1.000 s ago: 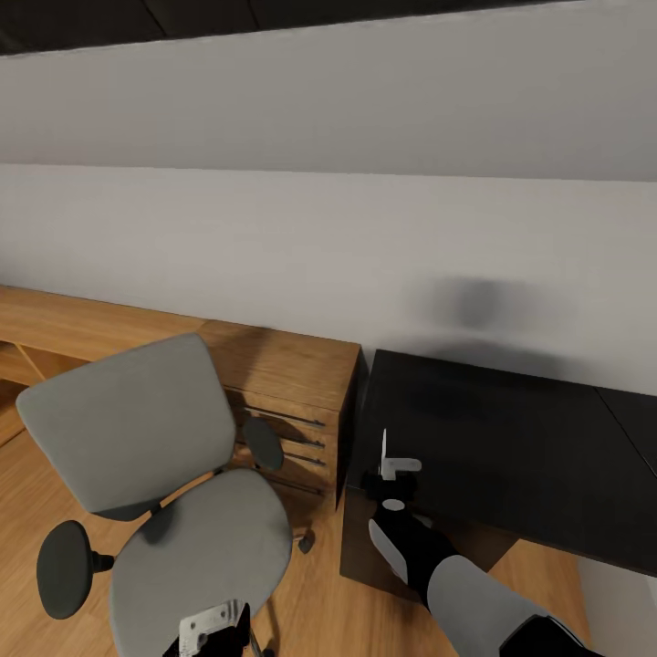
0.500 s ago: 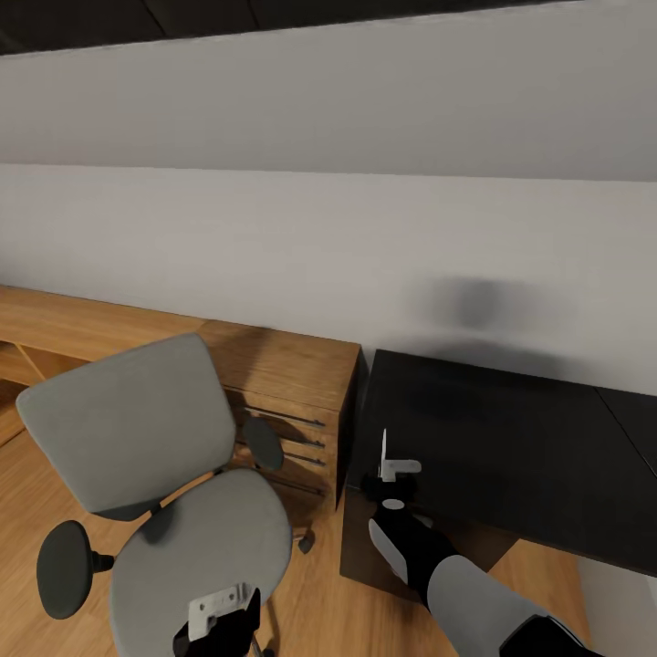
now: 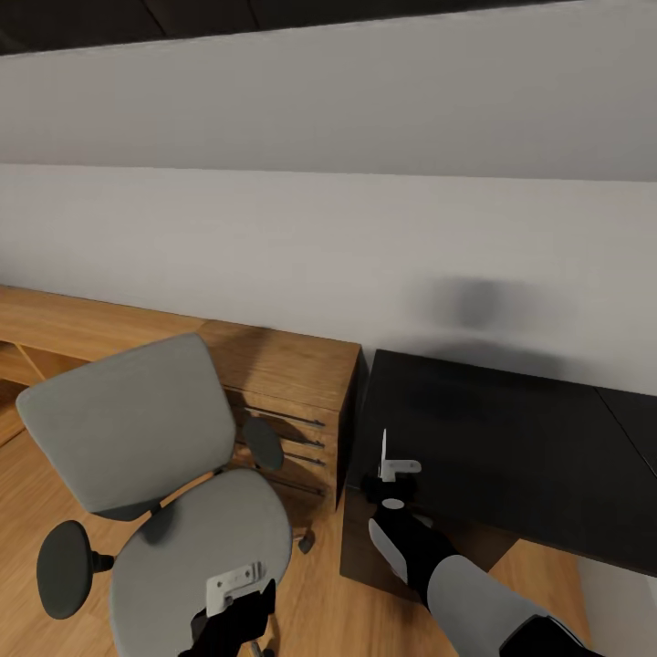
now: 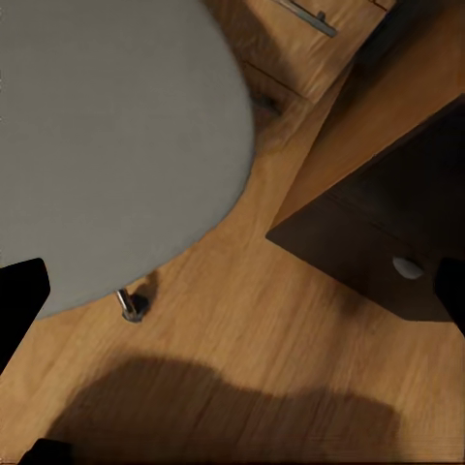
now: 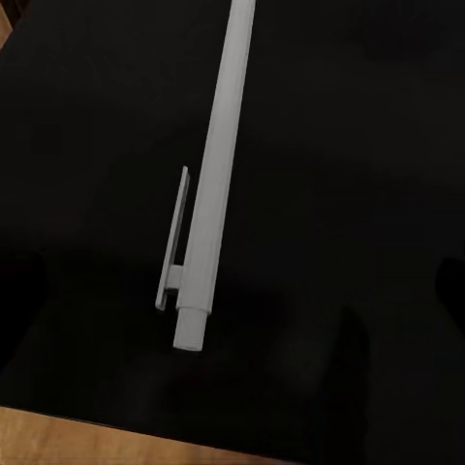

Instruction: In the bedroom, organize the workspace by keeping the computer under the desk, ensuring the monitor is on the desk, placing the keyboard on the desk next to the monitor, placing the mouse on the desk next to the keyboard, moving the folder from the swivel chair onto the desk next to the mouse, stacking the notebook on top of the folder with the pen on top of the notebook, and positioning the swivel chair next to the desk.

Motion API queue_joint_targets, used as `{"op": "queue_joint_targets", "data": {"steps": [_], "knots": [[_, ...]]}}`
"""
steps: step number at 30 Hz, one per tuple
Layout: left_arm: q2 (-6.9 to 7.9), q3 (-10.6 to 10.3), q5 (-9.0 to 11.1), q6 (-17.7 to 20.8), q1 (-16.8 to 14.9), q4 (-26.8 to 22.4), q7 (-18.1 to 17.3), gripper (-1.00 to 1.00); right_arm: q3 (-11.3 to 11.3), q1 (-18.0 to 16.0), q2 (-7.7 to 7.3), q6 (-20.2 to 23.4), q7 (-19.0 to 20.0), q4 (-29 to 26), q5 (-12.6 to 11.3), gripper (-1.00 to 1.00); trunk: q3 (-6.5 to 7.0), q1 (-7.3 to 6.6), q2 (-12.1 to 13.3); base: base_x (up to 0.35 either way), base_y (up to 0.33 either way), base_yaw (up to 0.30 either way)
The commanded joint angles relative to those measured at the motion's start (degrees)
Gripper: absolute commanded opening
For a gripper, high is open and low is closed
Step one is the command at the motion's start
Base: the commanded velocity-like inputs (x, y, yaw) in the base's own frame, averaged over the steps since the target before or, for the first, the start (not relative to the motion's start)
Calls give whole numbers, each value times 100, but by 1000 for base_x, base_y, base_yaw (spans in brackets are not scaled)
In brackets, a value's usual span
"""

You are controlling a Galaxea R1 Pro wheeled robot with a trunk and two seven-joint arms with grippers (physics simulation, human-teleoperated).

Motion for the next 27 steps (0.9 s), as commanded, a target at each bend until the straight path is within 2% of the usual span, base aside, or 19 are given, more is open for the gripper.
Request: {"op": "queue_joint_targets", "data": {"steps": [1, 4, 8, 12, 27], "knots": [[-3, 5, 56, 29, -8, -6, 46, 100, 49, -5, -4, 21, -42, -6, -38, 100, -5, 1, -4, 0, 0, 0], [-2, 97, 52, 64, -25, 8, 43, 100, 49, -5, -4, 22, -39, -6, -38, 100, -5, 1, -4, 0, 0, 0], [32, 542, 53, 94, -39, 21, 11, 100, 49, -5, -4, 22, -38, -6, -38, 100, -5, 1, -4, 9, 2, 0], [36, 700, 54, 100, -41, 27, -2, 100, 49, -5, -4, 21, -37, -4, -40, 100, -5, 1, -4, 118, 38, 0], [17, 704, 48, 92, -42, 40, -8, 100, 32, -5, -21, 30, -37, 3, -40, 100, -5, 1, -4, 21, 7, 0]]}}
